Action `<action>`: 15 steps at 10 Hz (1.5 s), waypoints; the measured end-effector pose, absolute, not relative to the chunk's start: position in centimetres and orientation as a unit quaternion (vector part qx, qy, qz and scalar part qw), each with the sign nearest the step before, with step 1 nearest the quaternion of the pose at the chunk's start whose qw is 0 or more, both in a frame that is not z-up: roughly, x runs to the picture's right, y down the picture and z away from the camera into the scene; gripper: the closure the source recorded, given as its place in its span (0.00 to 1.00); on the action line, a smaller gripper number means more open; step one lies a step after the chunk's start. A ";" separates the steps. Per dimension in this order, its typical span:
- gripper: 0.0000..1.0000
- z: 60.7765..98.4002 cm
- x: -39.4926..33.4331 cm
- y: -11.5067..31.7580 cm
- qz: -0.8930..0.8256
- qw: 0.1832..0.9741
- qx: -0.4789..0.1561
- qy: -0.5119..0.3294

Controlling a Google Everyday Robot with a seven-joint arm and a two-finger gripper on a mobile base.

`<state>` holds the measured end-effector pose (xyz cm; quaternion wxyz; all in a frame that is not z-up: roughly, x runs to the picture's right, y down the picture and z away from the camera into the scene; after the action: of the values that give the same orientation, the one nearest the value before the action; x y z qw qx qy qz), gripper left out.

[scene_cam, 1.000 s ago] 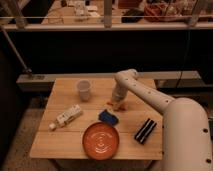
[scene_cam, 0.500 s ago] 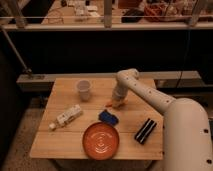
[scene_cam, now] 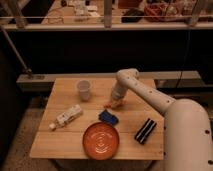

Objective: Place the pepper in the ceramic cup

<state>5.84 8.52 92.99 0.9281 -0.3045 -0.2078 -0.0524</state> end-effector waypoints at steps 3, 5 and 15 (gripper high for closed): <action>1.00 89.3 3.5 5.3 -0.078 0.915 -0.275 -0.285; 1.00 86.6 1.6 2.6 -0.097 0.908 -0.250 -0.322; 1.00 80.7 -8.0 -5.5 -0.130 0.821 -0.176 -0.527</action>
<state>-7.97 -5.55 80.66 0.8212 -0.1763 -0.5269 -0.1300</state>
